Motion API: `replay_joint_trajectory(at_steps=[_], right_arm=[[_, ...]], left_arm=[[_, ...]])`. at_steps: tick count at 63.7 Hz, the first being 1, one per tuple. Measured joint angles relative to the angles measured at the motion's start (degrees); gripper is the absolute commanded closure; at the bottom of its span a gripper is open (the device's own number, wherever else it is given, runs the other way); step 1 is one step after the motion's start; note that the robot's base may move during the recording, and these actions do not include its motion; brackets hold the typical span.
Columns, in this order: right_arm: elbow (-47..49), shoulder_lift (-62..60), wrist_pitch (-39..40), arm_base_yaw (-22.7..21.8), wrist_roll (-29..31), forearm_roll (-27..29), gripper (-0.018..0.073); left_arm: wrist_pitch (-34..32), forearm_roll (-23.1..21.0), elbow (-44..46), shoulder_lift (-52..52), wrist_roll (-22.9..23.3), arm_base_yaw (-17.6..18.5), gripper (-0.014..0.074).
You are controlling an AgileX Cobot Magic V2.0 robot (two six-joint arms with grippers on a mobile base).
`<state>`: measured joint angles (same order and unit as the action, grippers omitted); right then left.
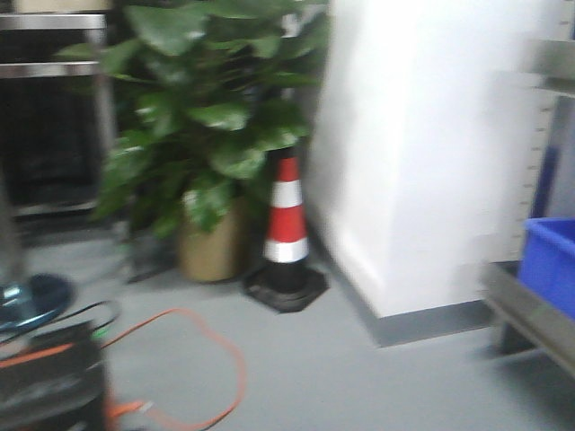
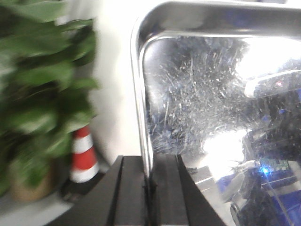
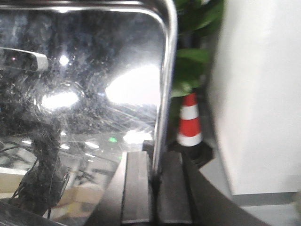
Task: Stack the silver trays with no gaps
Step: 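Carry the tray in both grippers while driving to another shelf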
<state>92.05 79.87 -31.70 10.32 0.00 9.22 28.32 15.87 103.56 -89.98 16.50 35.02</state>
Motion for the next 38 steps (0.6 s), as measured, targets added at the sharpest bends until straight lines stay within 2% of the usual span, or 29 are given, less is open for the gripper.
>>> replay_joint_trajectory(at_steps=[38], right_arm=[[0.0,0.0,0.0,0.0,0.0,0.1,0.0639]], left_arm=[[0.0,0.0,0.0,0.0,0.0,-0.1,0.0615]])
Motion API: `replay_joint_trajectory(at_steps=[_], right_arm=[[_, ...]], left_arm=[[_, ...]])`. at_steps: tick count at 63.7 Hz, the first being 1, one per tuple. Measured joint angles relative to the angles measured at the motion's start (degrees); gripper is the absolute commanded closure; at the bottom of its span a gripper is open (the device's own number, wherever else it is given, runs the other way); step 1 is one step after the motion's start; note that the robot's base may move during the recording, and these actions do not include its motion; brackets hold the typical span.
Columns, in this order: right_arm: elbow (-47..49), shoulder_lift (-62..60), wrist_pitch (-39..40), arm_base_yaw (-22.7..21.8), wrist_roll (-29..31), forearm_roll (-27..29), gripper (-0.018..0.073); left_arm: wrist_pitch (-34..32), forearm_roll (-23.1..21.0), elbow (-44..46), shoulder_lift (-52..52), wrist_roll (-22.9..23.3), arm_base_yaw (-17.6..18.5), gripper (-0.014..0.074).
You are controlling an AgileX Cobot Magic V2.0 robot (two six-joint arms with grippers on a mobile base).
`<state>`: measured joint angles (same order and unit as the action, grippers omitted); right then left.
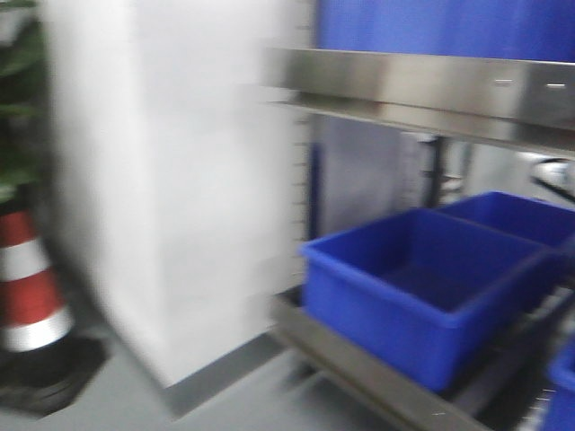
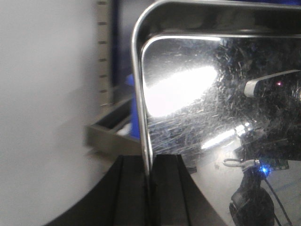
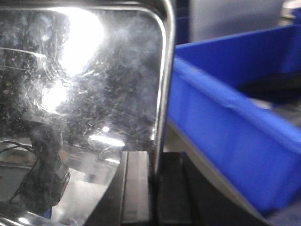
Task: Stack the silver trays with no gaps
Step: 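Carry the tray in both grippers while driving to another shelf, then move the held tray over the steel tray on the shelf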
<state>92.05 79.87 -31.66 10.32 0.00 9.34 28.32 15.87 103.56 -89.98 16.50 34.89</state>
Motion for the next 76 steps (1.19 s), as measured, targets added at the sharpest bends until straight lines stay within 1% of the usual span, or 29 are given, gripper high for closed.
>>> replay_joint_trajectory(at_steps=[76], right_arm=[[0.0,0.1,0.0,0.0,0.0,-0.1,0.0639]], left_arm=[[0.0,0.0,0.0,-0.1,0.0,0.0,0.0615]])
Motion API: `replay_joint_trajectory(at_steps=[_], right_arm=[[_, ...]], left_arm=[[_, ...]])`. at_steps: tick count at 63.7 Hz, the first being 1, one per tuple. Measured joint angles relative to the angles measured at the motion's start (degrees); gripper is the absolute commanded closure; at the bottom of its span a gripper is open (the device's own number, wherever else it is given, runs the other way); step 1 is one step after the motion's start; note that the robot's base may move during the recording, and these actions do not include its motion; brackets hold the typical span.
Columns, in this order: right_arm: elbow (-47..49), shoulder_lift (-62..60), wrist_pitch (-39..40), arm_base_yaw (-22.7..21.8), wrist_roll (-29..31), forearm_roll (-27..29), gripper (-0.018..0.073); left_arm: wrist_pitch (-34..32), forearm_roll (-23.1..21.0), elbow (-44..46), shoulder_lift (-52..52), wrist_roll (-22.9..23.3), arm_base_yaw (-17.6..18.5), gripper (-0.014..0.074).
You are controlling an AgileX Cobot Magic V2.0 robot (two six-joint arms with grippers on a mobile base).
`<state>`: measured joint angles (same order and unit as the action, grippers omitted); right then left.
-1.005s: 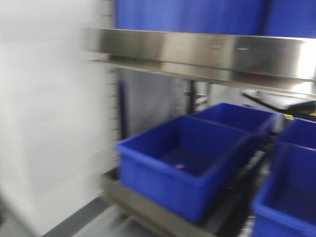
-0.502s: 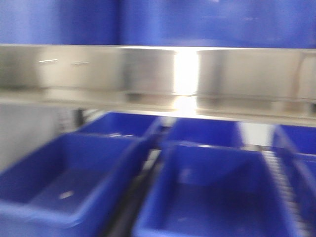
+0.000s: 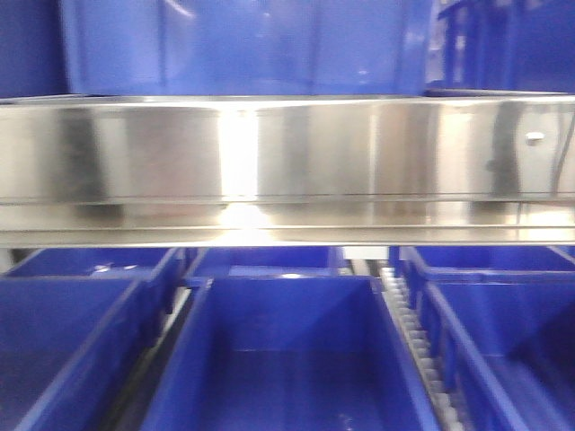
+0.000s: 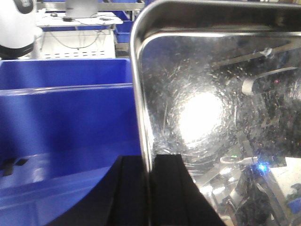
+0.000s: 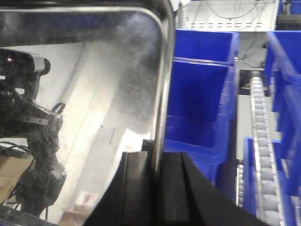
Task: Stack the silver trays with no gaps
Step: 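Move the held tray over the steel tray on the shelf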
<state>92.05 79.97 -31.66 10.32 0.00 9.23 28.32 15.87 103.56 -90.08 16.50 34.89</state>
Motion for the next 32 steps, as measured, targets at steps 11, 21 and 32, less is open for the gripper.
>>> replay_joint_trajectory(at_steps=[11,21,32], right_arm=[[0.0,0.0,0.0,0.0,0.0,0.0,0.0639],[0.0,0.0,0.0,0.0,0.0,0.0,0.0639],[0.0,0.0,0.0,0.0,0.0,0.0,0.0639]], left_arm=[[0.0,0.0,0.0,0.0,0.0,0.0,0.0615],[0.0,0.0,0.0,0.0,0.0,0.0,0.0615],[0.0,0.0,0.0,0.0,0.0,0.0,0.0615]])
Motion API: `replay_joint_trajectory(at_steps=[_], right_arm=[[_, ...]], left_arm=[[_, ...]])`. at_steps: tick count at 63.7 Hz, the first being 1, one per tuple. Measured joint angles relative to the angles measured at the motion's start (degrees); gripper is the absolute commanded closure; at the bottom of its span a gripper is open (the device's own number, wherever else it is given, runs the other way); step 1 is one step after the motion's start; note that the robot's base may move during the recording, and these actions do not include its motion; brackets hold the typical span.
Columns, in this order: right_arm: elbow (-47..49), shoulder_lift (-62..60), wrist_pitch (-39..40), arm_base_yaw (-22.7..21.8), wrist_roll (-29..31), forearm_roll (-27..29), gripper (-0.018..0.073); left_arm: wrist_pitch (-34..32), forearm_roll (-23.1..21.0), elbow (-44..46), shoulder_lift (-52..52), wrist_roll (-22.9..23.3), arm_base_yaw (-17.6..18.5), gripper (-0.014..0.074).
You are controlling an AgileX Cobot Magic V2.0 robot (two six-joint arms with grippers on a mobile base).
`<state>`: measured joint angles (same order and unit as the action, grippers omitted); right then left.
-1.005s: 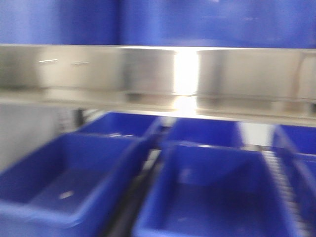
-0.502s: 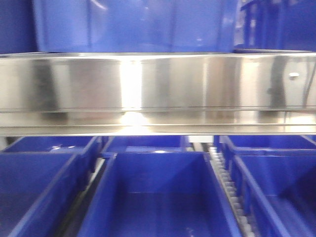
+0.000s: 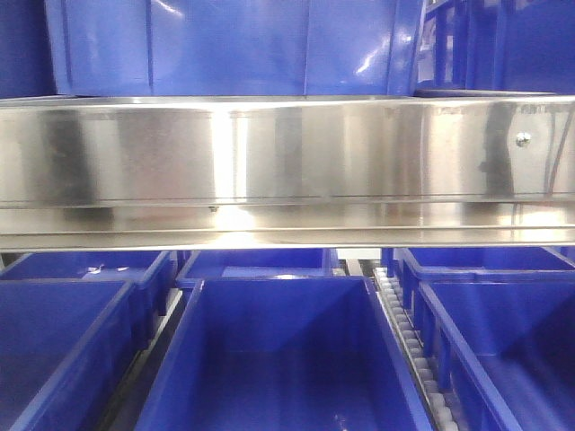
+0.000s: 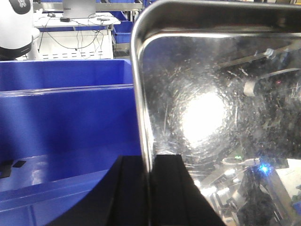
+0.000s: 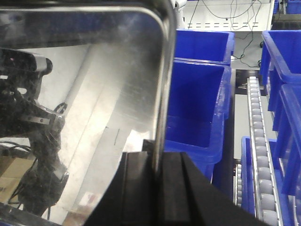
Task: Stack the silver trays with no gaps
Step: 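Move the held tray over the steel tray on the shelf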
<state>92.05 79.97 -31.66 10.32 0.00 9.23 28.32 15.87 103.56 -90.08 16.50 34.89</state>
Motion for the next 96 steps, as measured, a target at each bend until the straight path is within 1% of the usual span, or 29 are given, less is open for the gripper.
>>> replay_joint_trajectory(at_steps=[52,57,62,71,80,86,96], right_arm=[[0.0,0.0,0.0,0.0,0.0,0.0,0.0639],[0.0,0.0,-0.6,0.0,0.0,1.1,0.0639],[0.0,0.1,-3.3,0.0,0.3,2.2,0.0639],[0.0,2.3,-9.5,0.1,0.3,3.3,0.0639],[0.0,5.8,-16.2,0.1,0.0,4.8,0.0639],[0.0,8.6,-19.8,0.1,0.0,5.2,0.0639],[0.0,12.7,-23.7,0.1,0.0,6.5,0.0639]], left_arm=[[0.4,0.0,0.0,0.0,0.0,0.0,0.0615],[2.3,0.0,0.0,0.0,0.0,0.0,0.0615],[6.4,0.0,0.1,0.0,0.0,0.0,0.0615],[14.6,0.6,0.1,-1.8,0.4,0.0,0.0615],[20.7,0.7,-0.8,-4.8,0.8,0.0,0.0615],[23.5,0.7,-1.9,-6.6,1.1,0.0,0.0615],[25.5,0.5,-3.8,-8.8,1.2,0.0,0.0615]])
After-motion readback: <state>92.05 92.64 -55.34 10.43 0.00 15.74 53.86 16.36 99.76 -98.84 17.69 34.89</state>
